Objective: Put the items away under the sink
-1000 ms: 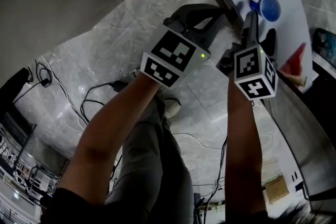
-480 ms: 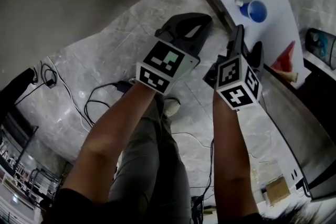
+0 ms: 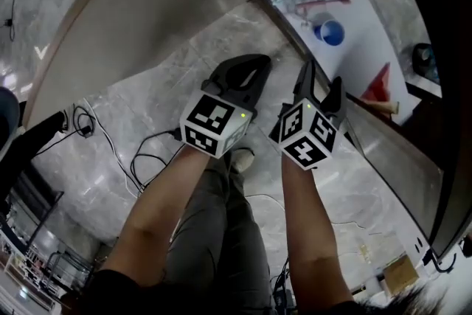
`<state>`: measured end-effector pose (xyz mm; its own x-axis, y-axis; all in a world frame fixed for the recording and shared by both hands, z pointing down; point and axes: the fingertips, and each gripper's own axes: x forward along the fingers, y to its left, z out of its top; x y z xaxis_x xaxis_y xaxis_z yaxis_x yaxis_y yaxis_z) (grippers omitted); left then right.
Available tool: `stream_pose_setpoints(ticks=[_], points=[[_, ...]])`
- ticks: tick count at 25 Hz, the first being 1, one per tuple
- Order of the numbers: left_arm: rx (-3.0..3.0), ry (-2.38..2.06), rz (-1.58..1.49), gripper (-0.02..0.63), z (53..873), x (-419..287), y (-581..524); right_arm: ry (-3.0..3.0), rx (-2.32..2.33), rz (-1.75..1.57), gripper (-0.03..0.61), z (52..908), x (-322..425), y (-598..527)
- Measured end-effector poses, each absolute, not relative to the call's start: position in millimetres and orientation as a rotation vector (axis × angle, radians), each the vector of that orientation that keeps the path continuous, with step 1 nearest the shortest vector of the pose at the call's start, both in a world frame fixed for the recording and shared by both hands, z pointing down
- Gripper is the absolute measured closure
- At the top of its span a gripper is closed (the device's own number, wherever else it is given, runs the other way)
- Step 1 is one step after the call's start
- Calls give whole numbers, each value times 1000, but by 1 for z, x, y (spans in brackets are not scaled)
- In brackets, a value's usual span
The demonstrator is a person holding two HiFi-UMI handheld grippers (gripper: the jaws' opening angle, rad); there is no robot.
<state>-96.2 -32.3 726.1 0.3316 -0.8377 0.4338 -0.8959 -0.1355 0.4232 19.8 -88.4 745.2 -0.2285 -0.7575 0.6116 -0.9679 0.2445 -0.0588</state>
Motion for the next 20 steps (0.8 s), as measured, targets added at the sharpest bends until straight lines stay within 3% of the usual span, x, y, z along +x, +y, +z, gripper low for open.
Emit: stream_pose_setpoints(ticks=[20], points=[[1800,-1657,101,601,572,-121,16,-2099,1491,656,261,584,3,-25]])
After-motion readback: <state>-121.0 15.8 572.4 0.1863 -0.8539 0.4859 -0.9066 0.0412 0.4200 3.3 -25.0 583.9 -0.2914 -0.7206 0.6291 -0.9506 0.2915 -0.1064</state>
